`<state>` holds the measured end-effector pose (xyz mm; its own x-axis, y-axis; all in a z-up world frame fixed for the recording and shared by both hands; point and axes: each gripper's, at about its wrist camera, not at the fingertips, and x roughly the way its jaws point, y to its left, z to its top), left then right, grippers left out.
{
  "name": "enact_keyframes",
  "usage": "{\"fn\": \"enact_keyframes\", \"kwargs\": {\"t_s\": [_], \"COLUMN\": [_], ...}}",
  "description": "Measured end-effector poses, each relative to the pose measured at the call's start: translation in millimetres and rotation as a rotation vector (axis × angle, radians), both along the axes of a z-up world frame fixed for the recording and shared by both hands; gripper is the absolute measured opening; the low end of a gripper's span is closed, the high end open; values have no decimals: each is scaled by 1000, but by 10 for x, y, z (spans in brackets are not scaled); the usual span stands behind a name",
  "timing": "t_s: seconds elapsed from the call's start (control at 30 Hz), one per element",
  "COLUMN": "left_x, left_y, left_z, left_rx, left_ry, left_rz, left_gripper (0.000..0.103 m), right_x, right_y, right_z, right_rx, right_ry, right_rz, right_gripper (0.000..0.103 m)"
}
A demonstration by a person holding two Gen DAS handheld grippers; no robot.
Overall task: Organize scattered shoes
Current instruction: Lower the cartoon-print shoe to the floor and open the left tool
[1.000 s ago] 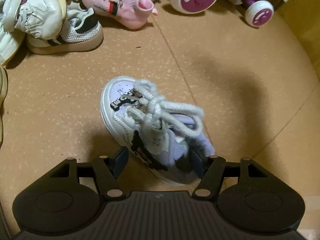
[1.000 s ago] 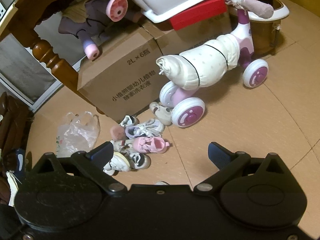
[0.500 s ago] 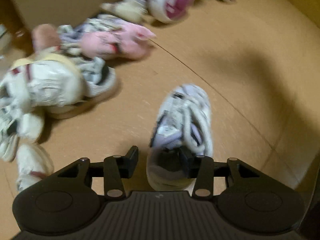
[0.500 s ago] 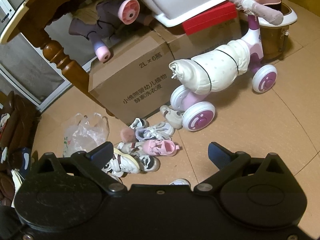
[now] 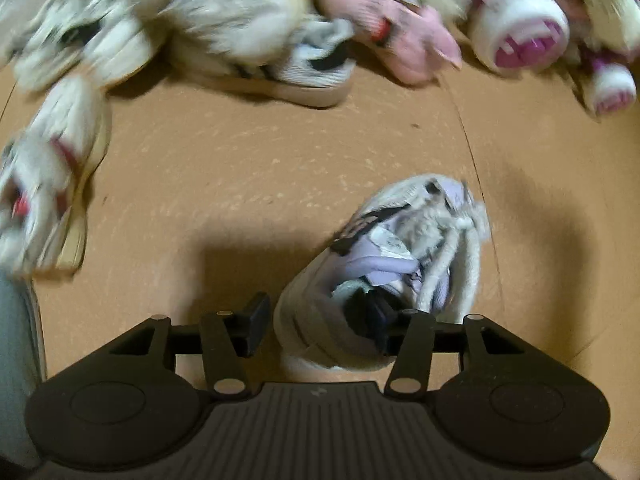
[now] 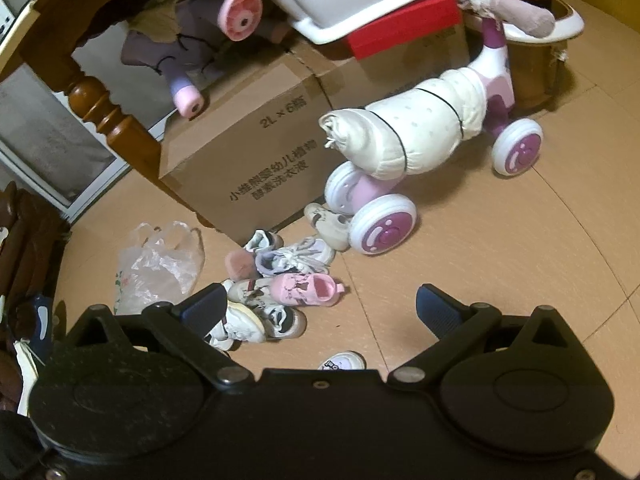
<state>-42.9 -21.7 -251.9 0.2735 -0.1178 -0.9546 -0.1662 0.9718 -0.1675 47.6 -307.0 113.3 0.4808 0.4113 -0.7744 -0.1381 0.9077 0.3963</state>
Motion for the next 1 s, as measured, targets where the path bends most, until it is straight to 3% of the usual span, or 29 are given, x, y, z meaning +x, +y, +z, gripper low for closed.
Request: {"fn": "enact_keyframes", "kwargs": {"t_s": [0.03, 0.07, 0.13, 0.2, 0.33, 0.4, 0.47, 0.5, 0.67, 0.8, 0.9, 1.0], "left_x": [10, 15, -6, -142, -227, -169, -108, -85, -111, -40, -21, -36], "left_y": [-24, -81, -201, -413, -522, -517, -476, -437, -344, -270, -316, -295], "left_z": [6, 37, 92, 180, 321, 365, 386, 390, 342, 317, 304, 291], "left_rx": [15, 47, 90, 109, 172, 182, 136, 92, 66, -4, -72, -77], "left_ry": [-7, -35, -78, -115, -188, -218, -194, -170, -142, -123, -151, -126], "left_rz": [-62, -201, -450, -853, -1050, -961, -827, -746, -603, -555, -634, -621], "left_gripper": [37, 29, 29, 27, 28, 32, 49, 50, 52, 52, 50, 51], "right_x": [3, 6, 0, -6, -11, -8, -7, -8, -26, -24, -14, -2], "right_y": [11, 23, 58, 111, 143, 125, 111, 108, 139, 107, 90, 105], "right_z": [12, 24, 51, 72, 63, 41, 30, 32, 52, 32, 28, 10], "right_rx": [6, 13, 19, 21, 13, 6, 4, 4, 3, 0, 2, -3], "right_ry": [-3, -5, -13, -21, -22, -14, -10, -10, -21, -13, -13, -8], "right_rz": [2, 5, 15, 27, 29, 20, 14, 13, 34, 29, 24, 25], "right_gripper": [103, 103, 103, 103, 103, 103, 103, 103, 103, 103, 103, 103]}}
